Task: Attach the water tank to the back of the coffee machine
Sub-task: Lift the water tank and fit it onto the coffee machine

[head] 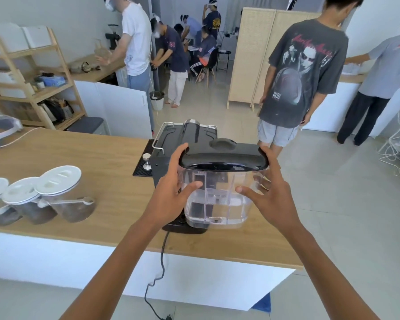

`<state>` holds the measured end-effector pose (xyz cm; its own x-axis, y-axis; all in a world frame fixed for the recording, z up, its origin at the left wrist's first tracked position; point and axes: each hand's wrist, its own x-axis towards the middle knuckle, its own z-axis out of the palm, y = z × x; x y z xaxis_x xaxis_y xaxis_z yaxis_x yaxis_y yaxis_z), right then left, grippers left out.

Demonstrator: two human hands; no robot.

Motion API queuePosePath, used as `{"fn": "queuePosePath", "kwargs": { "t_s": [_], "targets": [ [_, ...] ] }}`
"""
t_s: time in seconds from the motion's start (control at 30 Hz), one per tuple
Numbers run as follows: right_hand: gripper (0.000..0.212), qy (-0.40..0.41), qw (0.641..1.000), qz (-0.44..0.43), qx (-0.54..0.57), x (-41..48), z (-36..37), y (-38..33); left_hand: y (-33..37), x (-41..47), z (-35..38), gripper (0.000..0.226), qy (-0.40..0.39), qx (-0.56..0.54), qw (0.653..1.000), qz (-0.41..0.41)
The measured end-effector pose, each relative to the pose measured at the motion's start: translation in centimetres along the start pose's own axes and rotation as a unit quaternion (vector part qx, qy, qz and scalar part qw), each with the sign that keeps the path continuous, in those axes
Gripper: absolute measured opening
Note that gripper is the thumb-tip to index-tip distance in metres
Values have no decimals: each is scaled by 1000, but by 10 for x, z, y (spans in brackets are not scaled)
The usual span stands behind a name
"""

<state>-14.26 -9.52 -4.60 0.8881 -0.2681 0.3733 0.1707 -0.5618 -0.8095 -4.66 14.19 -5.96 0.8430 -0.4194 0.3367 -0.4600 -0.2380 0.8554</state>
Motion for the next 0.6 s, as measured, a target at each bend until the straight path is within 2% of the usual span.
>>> {"fn": "queuePosePath", "kwargs": {
  "t_s": [0.27,0.6],
  "targets": [
    [100,4,999,19,36,-3,66,-8,-41,-8,-46,85,7,-24,1000,-2],
    [103,14,998,35,43,-1,112,-6,-75,-9,-62,84,11,-27,1000,-8]
  ]
}}
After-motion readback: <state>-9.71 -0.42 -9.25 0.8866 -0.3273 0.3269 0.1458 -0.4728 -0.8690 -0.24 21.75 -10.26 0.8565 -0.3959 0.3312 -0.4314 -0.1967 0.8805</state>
